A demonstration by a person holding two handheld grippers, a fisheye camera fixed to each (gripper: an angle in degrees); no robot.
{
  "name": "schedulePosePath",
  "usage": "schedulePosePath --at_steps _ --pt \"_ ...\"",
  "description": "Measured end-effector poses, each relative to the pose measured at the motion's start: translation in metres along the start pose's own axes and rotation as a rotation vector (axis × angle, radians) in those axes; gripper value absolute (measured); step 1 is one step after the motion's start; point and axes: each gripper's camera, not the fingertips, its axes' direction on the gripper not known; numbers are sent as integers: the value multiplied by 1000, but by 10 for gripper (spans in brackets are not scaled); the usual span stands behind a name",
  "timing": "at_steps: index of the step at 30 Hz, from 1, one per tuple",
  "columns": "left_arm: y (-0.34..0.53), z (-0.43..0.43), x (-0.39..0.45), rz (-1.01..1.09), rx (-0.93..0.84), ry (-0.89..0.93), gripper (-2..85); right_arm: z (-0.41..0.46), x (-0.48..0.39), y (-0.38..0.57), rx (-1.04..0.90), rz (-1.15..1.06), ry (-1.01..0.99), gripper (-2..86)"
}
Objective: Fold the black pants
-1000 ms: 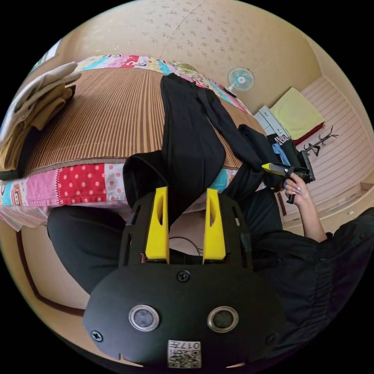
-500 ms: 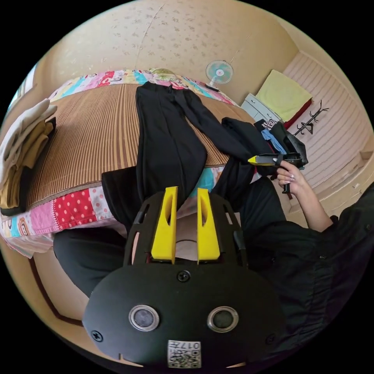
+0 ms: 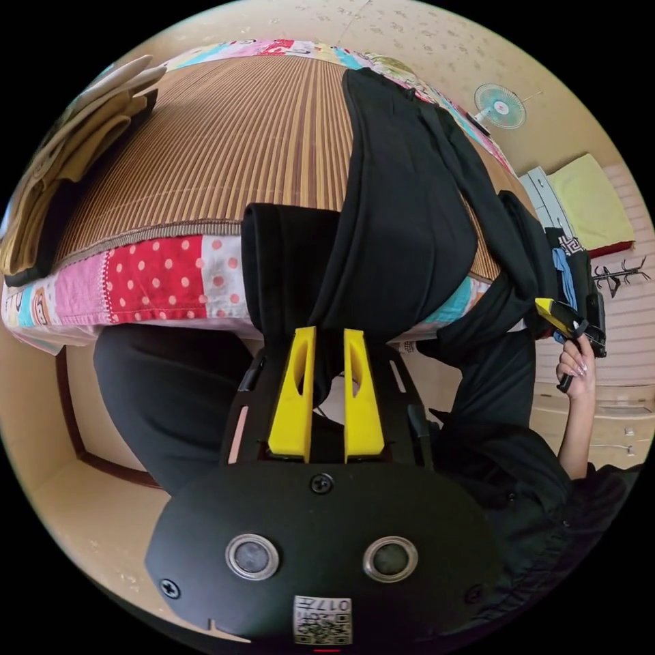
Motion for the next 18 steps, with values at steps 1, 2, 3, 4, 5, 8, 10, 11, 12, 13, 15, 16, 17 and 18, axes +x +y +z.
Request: schedulePosePath --at_steps 1,2,3,4,5,8,10,11,12,13,15,16,17,18 --pt "-1 -5 -1 -3 17 -10 78 -4 2 2 5 1 -23 3" --pt "-1 -10 -1 0 30 -4 85 -7 5 4 6 5 -36 3" --pt "-1 -13 -1 4 35 14 88 -8 6 5 6 7 -38 3" --pt "-2 -20 -1 16 53 60 100 -10 10 7 4 17 -37 3" --pt "-3 -27 0 39 68 74 106 -12 14 8 1 30 -43 3" --pt "-9 -34 -1 70 81 -36 110 -17 22 10 1 47 -77 3" --pt "-18 -24 -10 80 34 -47 112 -18 25 11 -2 50 -90 3" --pt "-26 -12 -18 79 -29 -23 112 -18 26 11 -4 52 -104 3" --pt "-29 -5 -23 78 -63 -1 112 -18 27 11 -5 53 -114 3" --pt "-34 7 -31 73 -126 63 109 -17 29 11 -9 56 -142 3" --pt "-39 18 -41 81 -186 235 85 -16 32 10 -16 58 -205 3" --pt "-41 13 -47 83 -169 340 58 -15 33 10 -20 53 -258 3" --pt "-44 4 -49 117 -148 384 27 -15 35 10 -20 46 -311 3" --pt "-46 -2 -49 151 -146 399 23 -16 36 10 -18 43 -334 3"
